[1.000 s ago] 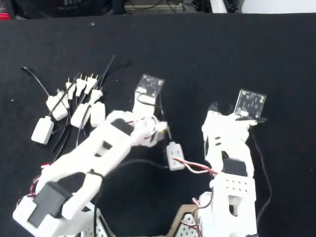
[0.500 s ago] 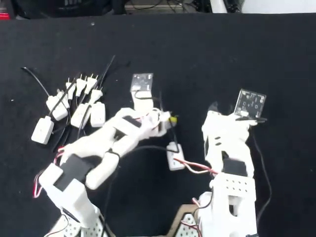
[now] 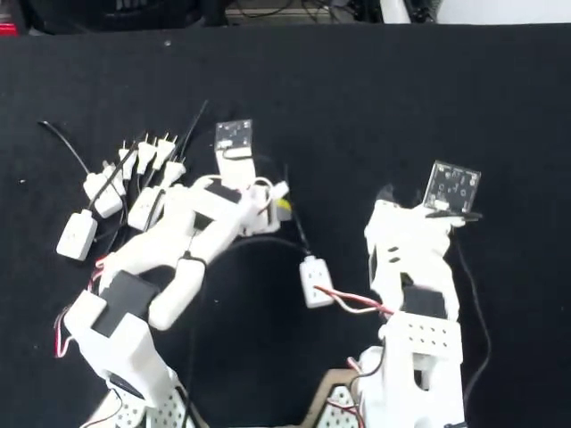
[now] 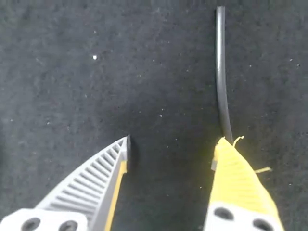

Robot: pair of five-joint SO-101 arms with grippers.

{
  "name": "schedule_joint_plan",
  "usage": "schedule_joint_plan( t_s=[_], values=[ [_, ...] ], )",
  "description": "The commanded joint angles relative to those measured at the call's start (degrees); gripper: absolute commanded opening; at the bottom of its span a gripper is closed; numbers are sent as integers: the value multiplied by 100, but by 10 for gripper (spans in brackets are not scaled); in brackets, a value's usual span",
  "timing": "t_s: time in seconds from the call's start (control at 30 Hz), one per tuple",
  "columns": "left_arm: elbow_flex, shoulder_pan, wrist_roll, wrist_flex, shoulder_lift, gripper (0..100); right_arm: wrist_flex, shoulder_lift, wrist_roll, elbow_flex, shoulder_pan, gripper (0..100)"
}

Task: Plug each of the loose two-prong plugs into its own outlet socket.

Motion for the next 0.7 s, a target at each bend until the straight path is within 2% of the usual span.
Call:
schedule_joint_plan(
  t_s=[0.0, 0.2, 0.3, 0.47, 0.6, 0.67],
  values=[
    [-514, 119, 62, 273, -97, 285, -149, -180, -26, -198, 62, 155],
    [-892, 576, 62, 413, -35, 286, -149, -180, -26, -198, 62, 155],
    [-778, 716, 79, 149, 158, 286, -149, -180, -26, -198, 53, 155],
    [-910, 453, 519, 62, 774, 282, -149, -180, -26, -198, 53, 156],
    [-1446, 233, 703, 976, 976, 272, -149, -180, -26, -198, 53, 156],
    [-1666, 163, 703, 1495, 985, 219, -149, -180, -26, -198, 53, 156]
  ],
)
